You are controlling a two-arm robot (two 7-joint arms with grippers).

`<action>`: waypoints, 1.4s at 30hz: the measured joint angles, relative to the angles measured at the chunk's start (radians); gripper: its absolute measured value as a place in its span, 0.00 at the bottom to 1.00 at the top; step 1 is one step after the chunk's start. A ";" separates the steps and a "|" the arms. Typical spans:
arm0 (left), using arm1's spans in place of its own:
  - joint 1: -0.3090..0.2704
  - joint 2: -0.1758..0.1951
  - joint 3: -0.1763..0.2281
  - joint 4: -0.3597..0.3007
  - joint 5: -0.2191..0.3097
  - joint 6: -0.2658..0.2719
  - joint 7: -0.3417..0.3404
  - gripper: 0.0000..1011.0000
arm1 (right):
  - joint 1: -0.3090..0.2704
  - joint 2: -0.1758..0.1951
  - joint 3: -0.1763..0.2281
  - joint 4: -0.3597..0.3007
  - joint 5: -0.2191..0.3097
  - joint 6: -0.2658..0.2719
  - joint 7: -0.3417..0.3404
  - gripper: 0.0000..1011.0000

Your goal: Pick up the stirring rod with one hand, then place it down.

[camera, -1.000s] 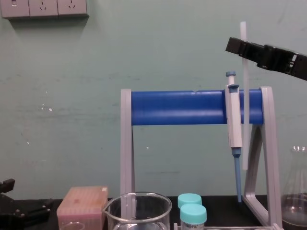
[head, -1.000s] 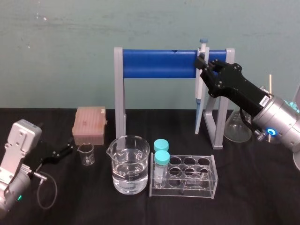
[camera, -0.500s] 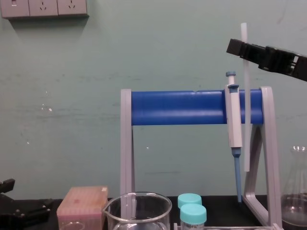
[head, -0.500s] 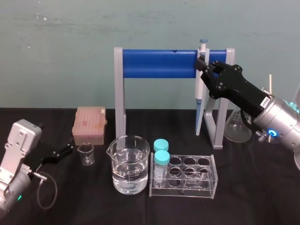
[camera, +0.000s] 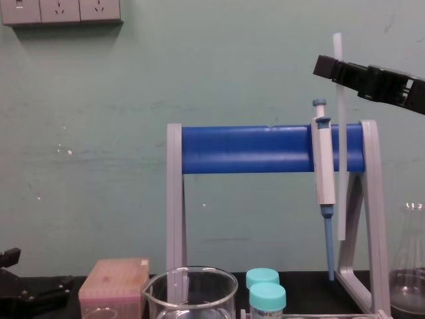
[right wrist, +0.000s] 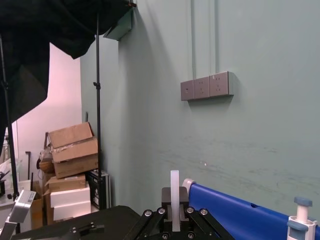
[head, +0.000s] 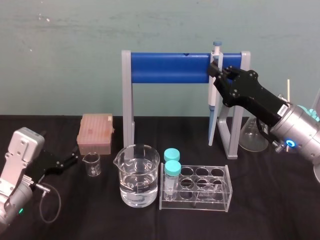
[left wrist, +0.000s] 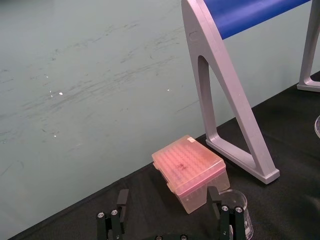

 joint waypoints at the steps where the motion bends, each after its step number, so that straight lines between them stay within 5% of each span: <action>1: 0.000 0.000 0.000 0.000 0.000 0.000 0.000 0.99 | 0.000 0.000 0.000 0.000 0.000 0.000 0.000 0.07; 42: 0.000 0.000 0.000 0.000 0.000 0.000 0.000 0.99 | -0.012 0.012 -0.007 -0.010 0.001 0.002 0.010 0.07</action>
